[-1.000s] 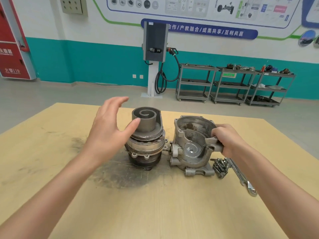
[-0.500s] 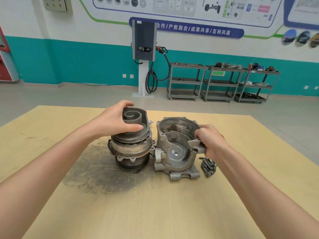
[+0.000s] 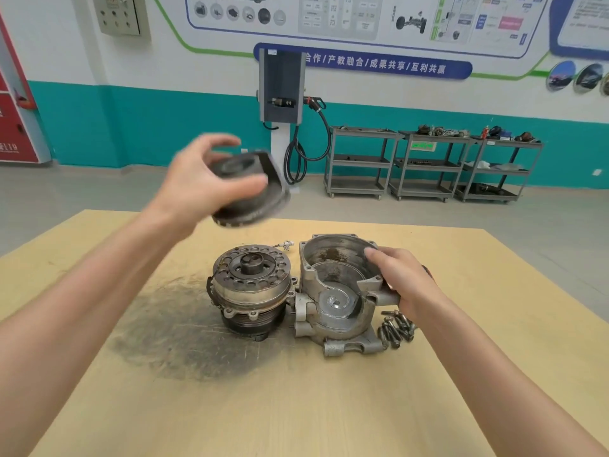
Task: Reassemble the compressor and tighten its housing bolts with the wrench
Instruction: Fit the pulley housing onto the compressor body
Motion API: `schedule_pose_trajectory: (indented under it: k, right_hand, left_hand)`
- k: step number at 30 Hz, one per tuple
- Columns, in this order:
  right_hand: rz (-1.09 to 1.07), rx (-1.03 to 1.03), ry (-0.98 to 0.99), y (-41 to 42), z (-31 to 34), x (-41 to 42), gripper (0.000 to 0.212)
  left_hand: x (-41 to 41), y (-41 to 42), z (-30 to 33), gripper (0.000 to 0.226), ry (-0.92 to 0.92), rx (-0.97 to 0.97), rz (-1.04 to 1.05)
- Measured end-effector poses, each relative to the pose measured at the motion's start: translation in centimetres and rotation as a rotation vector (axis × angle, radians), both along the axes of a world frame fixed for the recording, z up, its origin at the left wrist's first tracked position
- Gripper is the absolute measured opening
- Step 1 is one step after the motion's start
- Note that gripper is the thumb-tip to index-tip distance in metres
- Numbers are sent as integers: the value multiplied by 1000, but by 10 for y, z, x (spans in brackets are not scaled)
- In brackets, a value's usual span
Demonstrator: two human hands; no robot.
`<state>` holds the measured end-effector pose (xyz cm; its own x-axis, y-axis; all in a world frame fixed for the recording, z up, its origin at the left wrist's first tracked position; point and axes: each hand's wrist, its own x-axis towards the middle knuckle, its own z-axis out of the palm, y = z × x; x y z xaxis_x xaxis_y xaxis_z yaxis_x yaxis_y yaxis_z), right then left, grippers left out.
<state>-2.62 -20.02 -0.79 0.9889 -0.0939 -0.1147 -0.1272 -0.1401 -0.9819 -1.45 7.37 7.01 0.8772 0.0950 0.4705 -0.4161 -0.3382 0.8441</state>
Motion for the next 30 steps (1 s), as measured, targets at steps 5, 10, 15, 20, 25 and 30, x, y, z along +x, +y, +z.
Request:
schedule_pose_trajectory:
  k: [5,10,15,20,25,30]
  right_hand:
    - [-29,-215,-576,8,26,-20,63]
    - [248,-338,-944,26,51,-52,106]
    - [183,-553,-1037,15,53,-62,117]
    - [223,-847,-995,-2,58,-60,116]
    - [240,-1158,-988,-4,69,-49,127]
    - [164,-1098,-986,0,70,-41,116]
  left_hand:
    - [-34,-28,40,42,57,-436,-257]
    - [-61,-75,18,21,524,-814,-514]
    - [-63,-104,4,53,728,-937,-575]
    - [-51,-110,3,57,923,-1001,-637]
    - [-41,-113,6,50,975,-964,-628]
    - [-31,-108,5,63,955,-930,-683]
